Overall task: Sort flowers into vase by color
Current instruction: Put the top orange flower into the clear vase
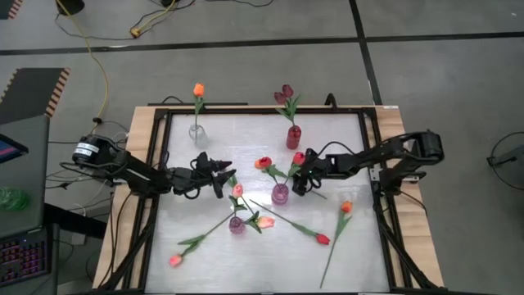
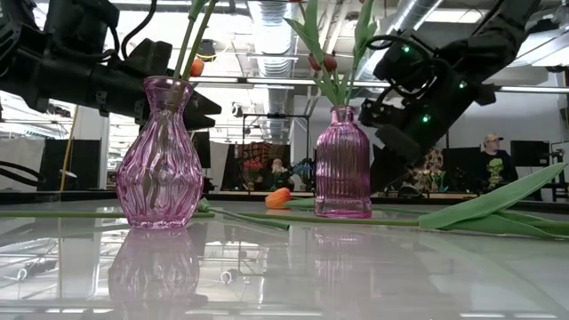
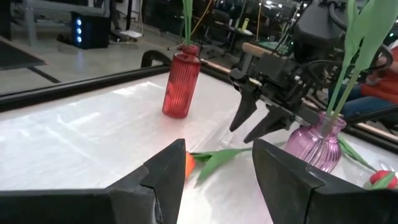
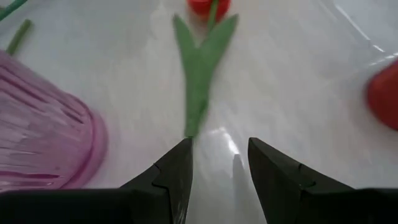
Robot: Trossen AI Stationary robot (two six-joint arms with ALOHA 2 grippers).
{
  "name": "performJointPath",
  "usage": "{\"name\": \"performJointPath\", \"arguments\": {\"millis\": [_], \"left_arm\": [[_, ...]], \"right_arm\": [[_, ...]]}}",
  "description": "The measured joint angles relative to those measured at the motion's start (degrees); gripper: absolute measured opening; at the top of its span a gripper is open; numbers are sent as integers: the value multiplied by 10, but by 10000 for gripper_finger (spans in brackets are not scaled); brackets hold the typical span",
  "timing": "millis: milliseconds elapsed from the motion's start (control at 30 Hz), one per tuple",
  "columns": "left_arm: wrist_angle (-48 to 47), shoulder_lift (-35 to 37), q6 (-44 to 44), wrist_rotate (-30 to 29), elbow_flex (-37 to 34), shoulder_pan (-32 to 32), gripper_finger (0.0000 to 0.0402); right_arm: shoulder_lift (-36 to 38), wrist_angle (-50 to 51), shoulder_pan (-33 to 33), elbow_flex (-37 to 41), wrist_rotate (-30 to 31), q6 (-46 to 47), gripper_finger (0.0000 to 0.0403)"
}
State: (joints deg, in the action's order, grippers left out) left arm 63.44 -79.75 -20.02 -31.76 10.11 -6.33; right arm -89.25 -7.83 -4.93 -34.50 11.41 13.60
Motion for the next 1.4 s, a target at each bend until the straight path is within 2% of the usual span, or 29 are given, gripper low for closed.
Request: {"name": "performJointPath", "arguments": {"millis": [333,500,1000,1400], "left_arm": [[-1,0,-2,0,0,0,174],[-1,0,-2,0,0,0,174],[-1,0,-4,0,0,0,174],[-2,0,-7,0,0,0,174]], "right_arm": [[-61,-45,0,-1,-23,-1,180],[-62,-47,0,-1,-23,-1,172],[-59,-50,0,-1,-23,1,31],[-50,-42,0,-17,-28,0,36]]}}
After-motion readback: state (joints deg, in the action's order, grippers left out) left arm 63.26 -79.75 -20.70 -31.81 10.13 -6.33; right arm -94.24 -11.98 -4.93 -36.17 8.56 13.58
